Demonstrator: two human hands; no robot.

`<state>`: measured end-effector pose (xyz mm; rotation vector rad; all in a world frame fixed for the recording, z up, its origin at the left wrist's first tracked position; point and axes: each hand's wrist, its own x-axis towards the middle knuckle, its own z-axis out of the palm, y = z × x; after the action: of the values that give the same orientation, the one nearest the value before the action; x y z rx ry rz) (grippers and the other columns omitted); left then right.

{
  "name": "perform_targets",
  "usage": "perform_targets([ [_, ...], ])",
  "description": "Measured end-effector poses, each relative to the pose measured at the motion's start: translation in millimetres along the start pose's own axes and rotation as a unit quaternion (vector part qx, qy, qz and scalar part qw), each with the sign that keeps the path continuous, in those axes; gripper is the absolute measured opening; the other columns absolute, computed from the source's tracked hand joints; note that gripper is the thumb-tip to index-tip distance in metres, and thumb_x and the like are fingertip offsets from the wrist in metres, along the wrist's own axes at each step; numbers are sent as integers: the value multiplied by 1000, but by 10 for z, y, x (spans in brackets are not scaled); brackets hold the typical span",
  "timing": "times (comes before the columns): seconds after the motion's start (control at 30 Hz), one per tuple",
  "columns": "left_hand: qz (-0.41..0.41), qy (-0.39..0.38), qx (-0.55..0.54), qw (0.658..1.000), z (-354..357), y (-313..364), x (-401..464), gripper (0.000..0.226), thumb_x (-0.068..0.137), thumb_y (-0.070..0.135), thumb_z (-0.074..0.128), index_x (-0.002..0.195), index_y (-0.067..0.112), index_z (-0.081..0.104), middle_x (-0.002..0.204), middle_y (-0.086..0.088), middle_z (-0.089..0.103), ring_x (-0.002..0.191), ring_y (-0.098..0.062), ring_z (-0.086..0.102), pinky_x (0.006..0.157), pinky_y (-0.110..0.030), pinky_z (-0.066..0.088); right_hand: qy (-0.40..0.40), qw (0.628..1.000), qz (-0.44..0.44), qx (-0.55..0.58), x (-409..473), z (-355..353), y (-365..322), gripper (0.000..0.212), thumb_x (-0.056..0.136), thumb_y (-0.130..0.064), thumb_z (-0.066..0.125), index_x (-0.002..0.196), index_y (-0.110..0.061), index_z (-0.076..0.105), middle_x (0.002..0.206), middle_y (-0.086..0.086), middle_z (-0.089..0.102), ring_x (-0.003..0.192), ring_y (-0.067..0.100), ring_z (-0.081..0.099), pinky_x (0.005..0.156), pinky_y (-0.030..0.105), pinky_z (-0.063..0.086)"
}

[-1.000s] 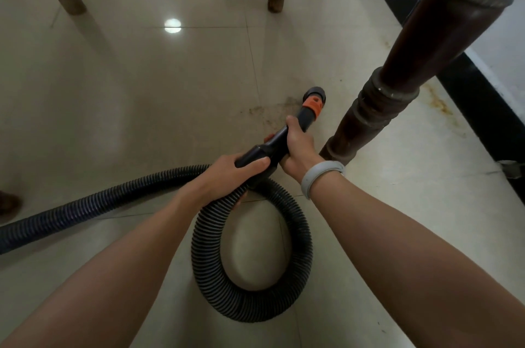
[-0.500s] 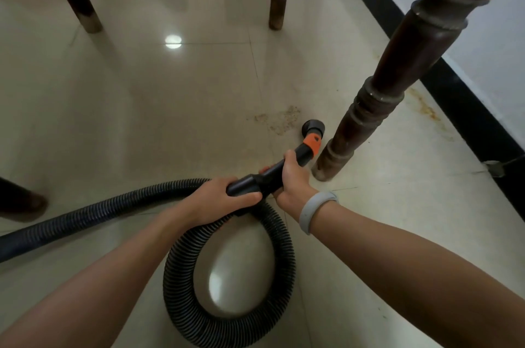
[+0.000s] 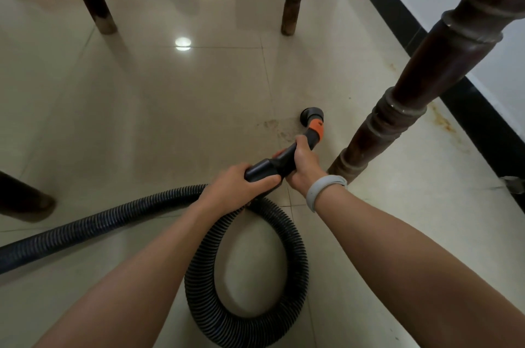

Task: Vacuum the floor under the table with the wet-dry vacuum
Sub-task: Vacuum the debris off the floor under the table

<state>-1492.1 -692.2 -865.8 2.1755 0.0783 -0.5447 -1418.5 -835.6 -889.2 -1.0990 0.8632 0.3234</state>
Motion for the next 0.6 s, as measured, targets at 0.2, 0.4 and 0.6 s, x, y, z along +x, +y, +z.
perform_targets([
  [0.2, -9, 17, -99, 995, 9, 84, 220, 50, 86, 52, 55, 120, 16, 54, 87, -1, 65, 66, -15, 65, 63, -29, 54, -8, 999, -28, -35, 367, 138, -337, 43, 87, -37, 59, 112, -3, 52, 79, 9, 61, 63, 24, 60, 56, 34, 51],
  [0.4, -21, 81, -169, 982, -15, 16, 294, 41, 90, 42, 56, 121, 15, 52, 74, -1, 63, 53, -12, 59, 50, -23, 49, -39, 997, -41, -52, 513, 363, -466, 39, 88, -37, 59, 108, -7, 46, 72, 7, 55, 55, 22, 59, 52, 32, 50],
  [0.6, -49, 103, -198, 973, -114, -80, 270, 32, 89, 46, 54, 106, 19, 53, 72, -2, 62, 54, -15, 60, 52, -26, 50, -102, 990, -13, -93, 444, 640, -466, 33, 94, -33, 53, 100, -1, 50, 60, 9, 55, 43, 21, 58, 43, 25, 51],
])
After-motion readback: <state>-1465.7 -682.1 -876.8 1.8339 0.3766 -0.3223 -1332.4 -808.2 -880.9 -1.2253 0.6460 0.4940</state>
